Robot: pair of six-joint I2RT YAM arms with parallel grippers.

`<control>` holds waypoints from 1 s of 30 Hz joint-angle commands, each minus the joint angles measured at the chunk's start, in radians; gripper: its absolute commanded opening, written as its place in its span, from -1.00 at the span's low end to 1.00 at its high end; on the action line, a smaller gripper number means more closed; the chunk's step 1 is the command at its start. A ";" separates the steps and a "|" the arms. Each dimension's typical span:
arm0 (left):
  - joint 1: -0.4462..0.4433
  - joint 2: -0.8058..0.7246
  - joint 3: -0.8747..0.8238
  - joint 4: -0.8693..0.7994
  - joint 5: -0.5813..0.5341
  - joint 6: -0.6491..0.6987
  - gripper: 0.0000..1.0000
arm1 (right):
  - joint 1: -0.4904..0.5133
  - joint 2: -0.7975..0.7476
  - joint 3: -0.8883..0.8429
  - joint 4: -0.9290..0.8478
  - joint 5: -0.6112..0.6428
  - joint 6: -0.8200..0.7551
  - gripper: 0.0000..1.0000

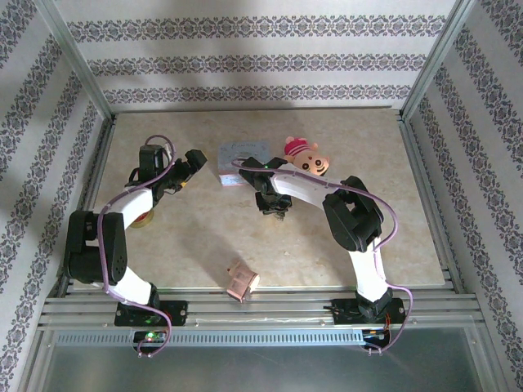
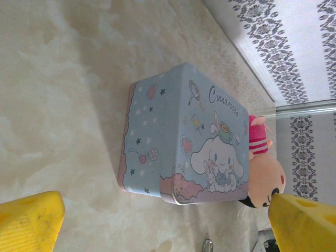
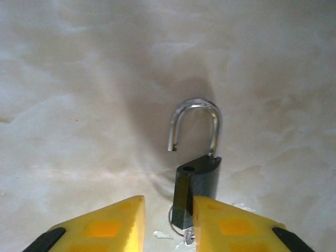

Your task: Unlock a padlock with a key

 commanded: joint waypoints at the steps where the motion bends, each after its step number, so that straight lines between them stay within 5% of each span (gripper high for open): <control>1: 0.018 -0.037 -0.015 0.047 -0.004 -0.009 0.99 | 0.014 0.020 0.013 0.019 -0.035 0.008 -0.41; 10: 0.028 -0.047 -0.010 0.029 0.007 -0.008 0.99 | 0.008 0.016 0.015 0.027 -0.062 0.001 -0.31; 17: 0.060 -0.124 -0.025 -0.053 -0.014 0.026 0.99 | 0.009 -0.148 -0.026 0.027 -0.012 -0.024 -0.25; 30: 0.067 -0.545 -0.206 -0.243 -0.350 0.202 0.99 | -0.037 -0.557 -0.320 0.107 0.140 -0.048 -0.04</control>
